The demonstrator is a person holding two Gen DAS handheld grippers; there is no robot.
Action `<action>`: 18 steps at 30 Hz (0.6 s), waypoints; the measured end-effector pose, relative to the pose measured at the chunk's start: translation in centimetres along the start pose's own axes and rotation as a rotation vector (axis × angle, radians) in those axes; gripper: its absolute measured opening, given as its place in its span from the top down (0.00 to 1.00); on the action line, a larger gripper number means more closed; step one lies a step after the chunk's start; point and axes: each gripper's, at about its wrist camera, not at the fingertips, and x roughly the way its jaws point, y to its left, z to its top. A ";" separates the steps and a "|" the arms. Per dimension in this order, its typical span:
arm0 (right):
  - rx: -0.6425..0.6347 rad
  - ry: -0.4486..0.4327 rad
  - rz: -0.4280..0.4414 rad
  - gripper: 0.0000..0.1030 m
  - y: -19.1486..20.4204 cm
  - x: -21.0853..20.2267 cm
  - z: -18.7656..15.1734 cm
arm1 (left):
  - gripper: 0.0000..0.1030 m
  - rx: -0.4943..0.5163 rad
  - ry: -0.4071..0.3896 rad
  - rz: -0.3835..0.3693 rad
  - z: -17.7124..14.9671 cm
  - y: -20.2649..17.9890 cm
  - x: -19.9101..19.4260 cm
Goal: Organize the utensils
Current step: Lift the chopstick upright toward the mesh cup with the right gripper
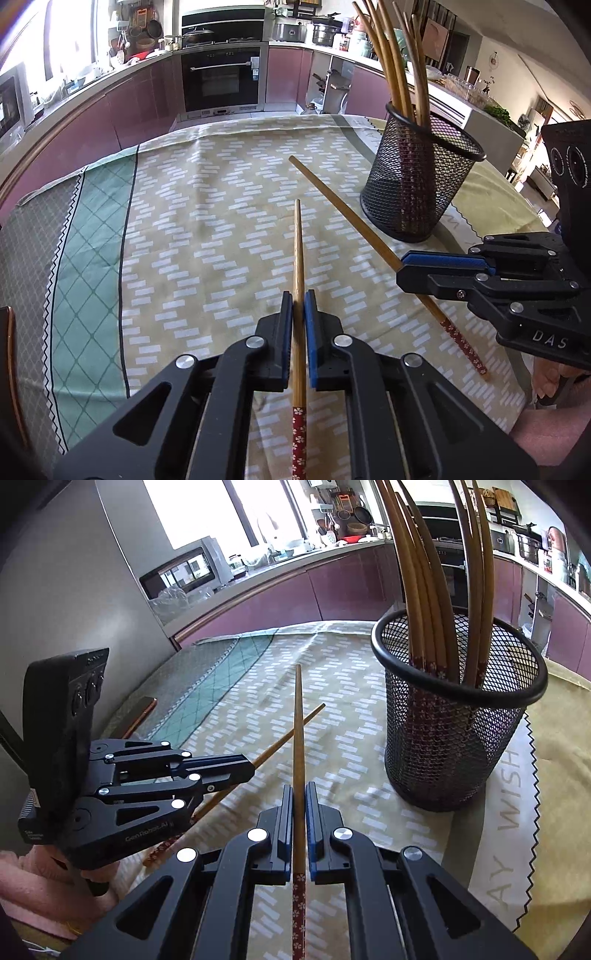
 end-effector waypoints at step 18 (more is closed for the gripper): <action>-0.042 0.098 -0.033 0.94 1.0 2.7 -0.7 | 0.88 0.074 0.051 -0.016 -0.6 -1.8 1.1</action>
